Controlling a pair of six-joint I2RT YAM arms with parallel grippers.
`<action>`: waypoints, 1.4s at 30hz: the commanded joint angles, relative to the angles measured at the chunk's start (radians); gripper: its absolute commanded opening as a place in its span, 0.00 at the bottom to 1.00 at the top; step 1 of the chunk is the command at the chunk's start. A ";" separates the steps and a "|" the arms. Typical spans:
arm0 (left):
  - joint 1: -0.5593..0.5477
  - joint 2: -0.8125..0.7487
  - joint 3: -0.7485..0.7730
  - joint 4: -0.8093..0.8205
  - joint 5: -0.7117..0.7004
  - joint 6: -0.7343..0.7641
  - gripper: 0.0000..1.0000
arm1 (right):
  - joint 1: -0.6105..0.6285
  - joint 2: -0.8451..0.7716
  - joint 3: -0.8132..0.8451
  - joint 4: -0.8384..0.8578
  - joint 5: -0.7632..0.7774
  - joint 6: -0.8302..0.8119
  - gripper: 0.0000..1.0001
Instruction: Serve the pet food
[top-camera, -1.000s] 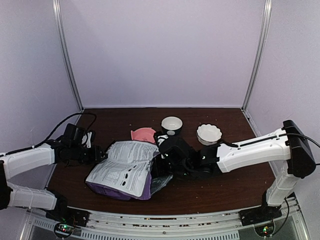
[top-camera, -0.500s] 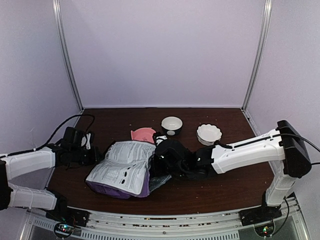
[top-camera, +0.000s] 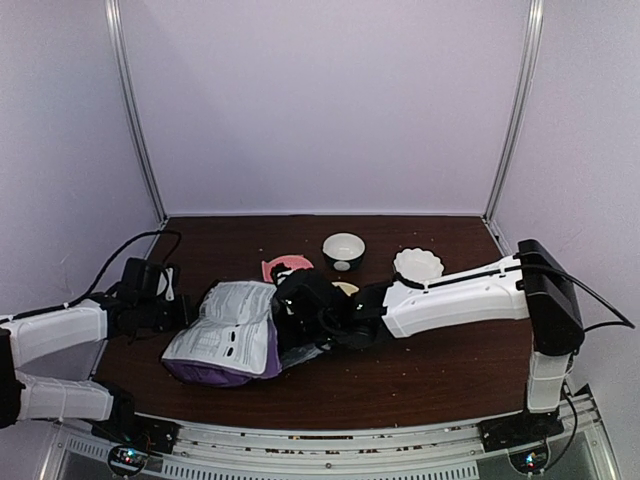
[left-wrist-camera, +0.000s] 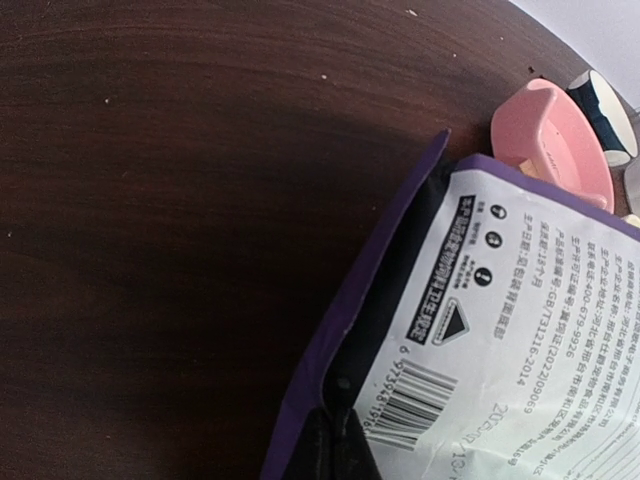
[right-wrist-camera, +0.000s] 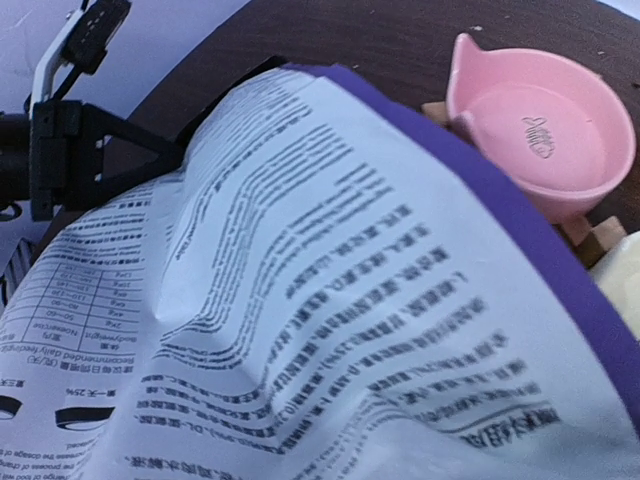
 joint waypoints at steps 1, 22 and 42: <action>-0.033 -0.012 -0.023 -0.055 0.156 0.014 0.00 | 0.038 0.089 0.017 0.078 -0.443 -0.059 0.00; -0.033 -0.115 0.162 -0.312 0.020 0.094 0.54 | -0.025 -0.149 -0.091 0.271 -0.551 0.237 0.00; -0.456 -0.176 0.680 -0.606 0.093 0.019 0.79 | -0.032 -0.191 -0.042 0.264 -0.502 0.311 0.00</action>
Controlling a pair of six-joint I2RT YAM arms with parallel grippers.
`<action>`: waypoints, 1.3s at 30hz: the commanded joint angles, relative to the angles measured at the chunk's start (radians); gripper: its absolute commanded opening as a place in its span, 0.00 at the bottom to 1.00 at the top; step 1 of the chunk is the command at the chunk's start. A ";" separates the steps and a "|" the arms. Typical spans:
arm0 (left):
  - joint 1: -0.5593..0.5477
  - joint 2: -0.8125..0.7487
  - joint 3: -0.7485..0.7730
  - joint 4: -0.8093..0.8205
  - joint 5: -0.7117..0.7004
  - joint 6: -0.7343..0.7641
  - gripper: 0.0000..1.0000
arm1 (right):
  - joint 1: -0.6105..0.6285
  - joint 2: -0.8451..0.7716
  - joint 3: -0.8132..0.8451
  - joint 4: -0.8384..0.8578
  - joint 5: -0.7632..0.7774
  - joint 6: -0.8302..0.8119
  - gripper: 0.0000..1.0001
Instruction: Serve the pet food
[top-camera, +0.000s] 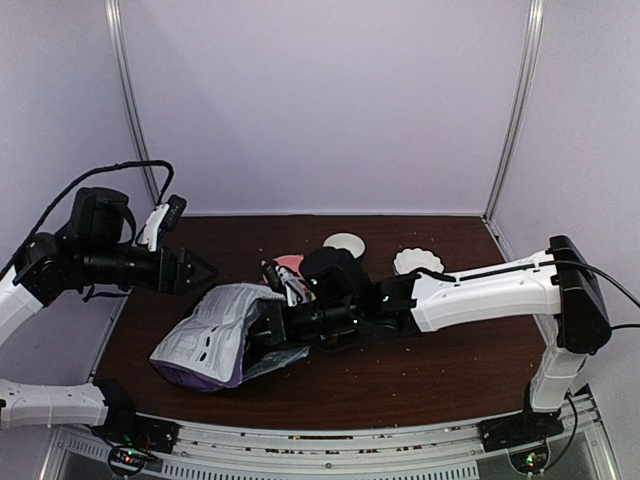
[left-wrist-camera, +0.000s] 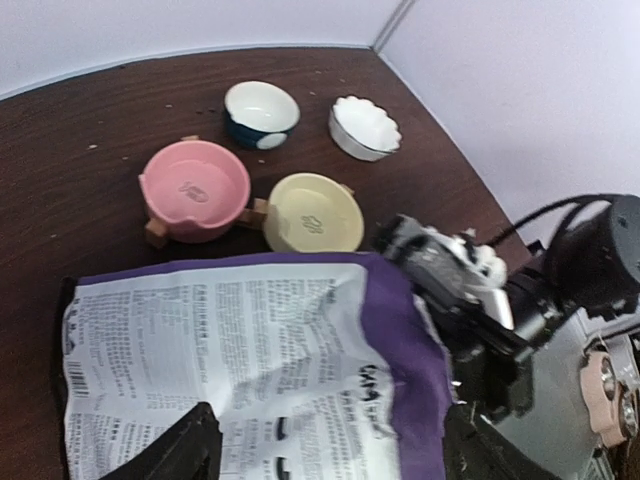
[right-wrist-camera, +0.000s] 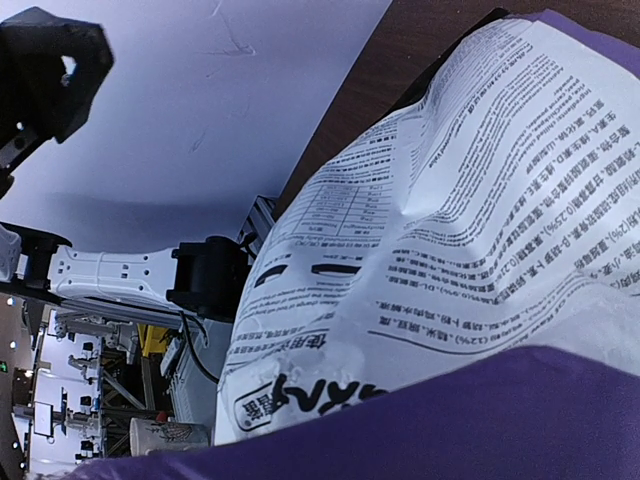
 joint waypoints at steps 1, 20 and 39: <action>-0.118 0.042 0.071 -0.013 -0.004 -0.059 0.80 | -0.010 -0.047 0.052 0.054 0.034 0.003 0.00; -0.340 0.304 0.229 -0.163 -0.225 -0.006 0.56 | -0.012 -0.063 0.042 0.036 0.068 -0.009 0.00; -0.373 0.192 0.177 -0.110 -0.332 -0.041 0.00 | -0.038 -0.169 -0.118 0.135 0.074 0.051 0.00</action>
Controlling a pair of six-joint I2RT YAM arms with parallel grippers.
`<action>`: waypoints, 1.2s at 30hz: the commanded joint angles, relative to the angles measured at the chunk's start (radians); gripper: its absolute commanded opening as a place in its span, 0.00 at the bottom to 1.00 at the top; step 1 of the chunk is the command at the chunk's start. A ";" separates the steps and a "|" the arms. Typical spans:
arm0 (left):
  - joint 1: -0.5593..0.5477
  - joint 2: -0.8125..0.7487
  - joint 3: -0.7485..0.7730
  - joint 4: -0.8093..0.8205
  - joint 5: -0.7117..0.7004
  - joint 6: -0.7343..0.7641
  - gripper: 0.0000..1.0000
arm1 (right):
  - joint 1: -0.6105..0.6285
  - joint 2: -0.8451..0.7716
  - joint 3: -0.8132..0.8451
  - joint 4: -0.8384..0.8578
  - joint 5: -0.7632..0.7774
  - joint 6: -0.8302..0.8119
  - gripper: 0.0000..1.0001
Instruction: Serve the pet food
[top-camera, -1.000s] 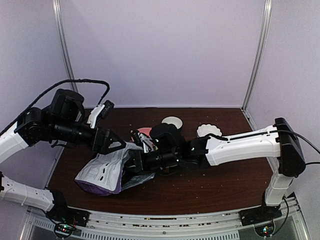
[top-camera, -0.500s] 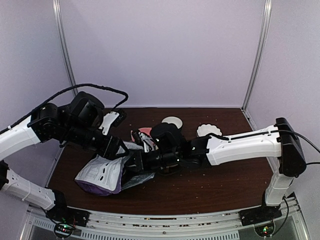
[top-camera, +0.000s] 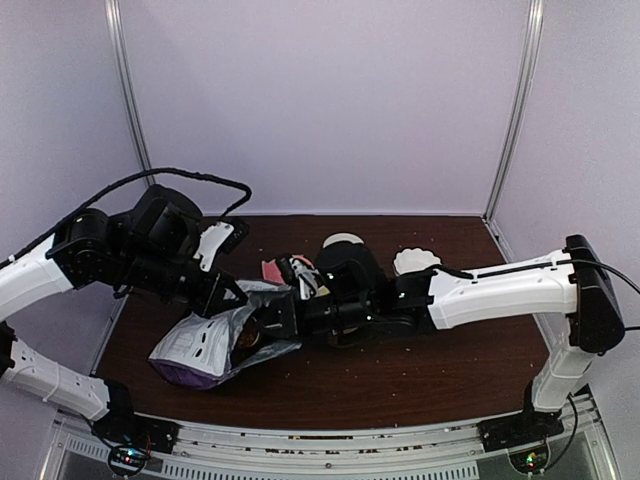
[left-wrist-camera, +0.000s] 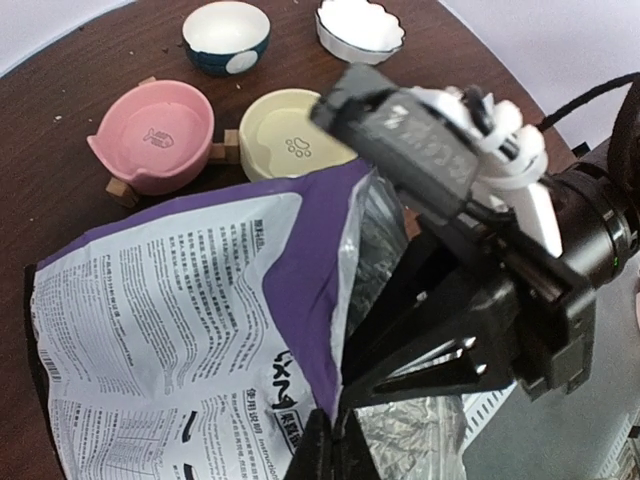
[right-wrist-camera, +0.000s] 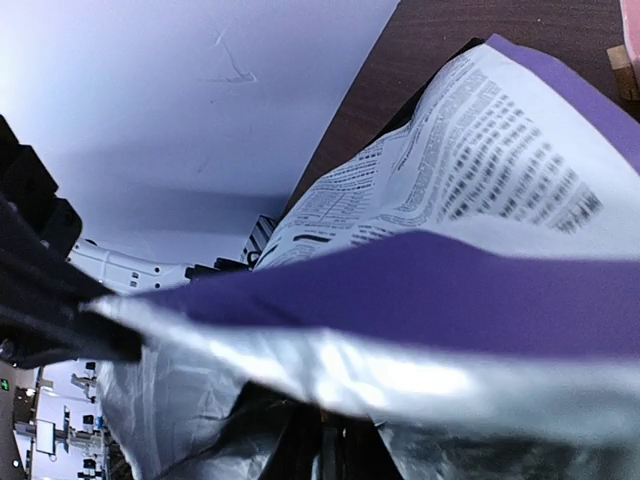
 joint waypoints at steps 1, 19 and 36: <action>0.000 -0.114 -0.032 0.070 -0.100 -0.017 0.00 | -0.030 -0.121 -0.099 0.156 0.025 0.065 0.00; 0.000 -0.163 -0.052 0.170 -0.179 -0.040 0.00 | -0.094 -0.330 -0.297 0.187 0.006 0.202 0.00; 0.000 -0.142 -0.025 0.292 -0.237 -0.065 0.00 | -0.111 -0.453 -0.360 0.246 -0.085 0.323 0.00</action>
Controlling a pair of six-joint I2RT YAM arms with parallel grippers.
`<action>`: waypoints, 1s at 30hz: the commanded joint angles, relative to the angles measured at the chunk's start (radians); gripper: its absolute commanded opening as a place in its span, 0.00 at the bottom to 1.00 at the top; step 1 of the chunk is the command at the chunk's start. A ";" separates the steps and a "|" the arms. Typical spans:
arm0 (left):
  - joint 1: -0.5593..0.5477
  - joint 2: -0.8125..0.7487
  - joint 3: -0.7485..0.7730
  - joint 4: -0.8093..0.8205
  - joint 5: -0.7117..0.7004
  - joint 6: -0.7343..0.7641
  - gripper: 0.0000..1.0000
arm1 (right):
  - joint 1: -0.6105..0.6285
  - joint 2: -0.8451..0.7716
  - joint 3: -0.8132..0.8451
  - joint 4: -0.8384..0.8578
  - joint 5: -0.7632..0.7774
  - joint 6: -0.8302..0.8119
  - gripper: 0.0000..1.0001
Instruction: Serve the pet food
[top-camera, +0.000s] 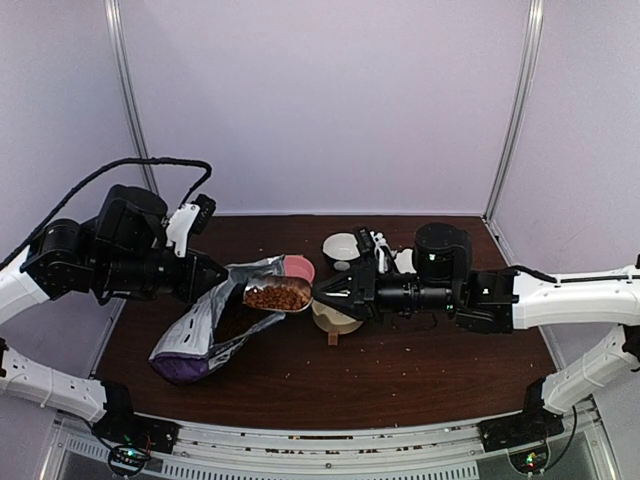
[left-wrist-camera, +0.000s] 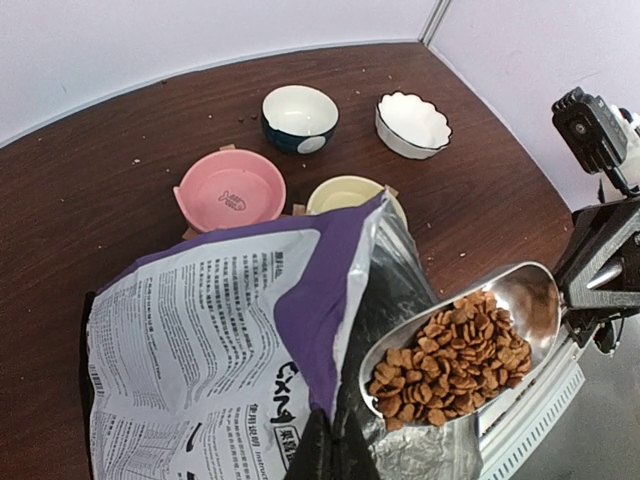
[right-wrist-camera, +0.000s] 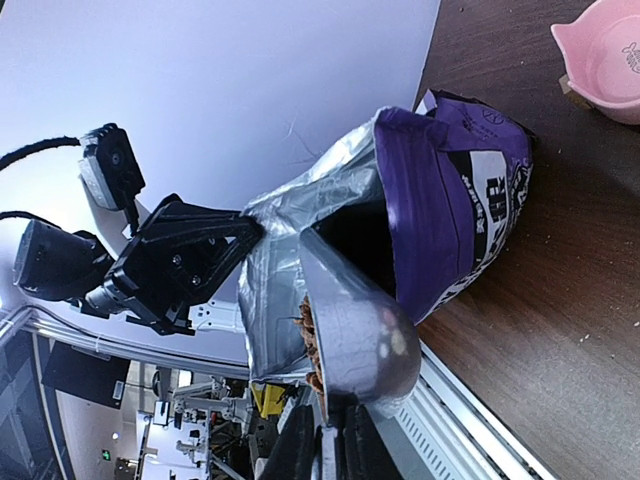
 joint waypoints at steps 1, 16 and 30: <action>0.000 0.000 0.037 0.207 -0.015 -0.009 0.00 | -0.004 -0.042 -0.018 0.092 -0.044 0.068 0.00; 0.003 0.019 0.044 0.161 -0.074 -0.007 0.00 | -0.044 -0.178 -0.077 0.145 -0.006 0.102 0.00; 0.031 0.006 0.049 0.117 -0.077 0.001 0.00 | -0.295 -0.350 -0.229 -0.004 0.048 0.042 0.00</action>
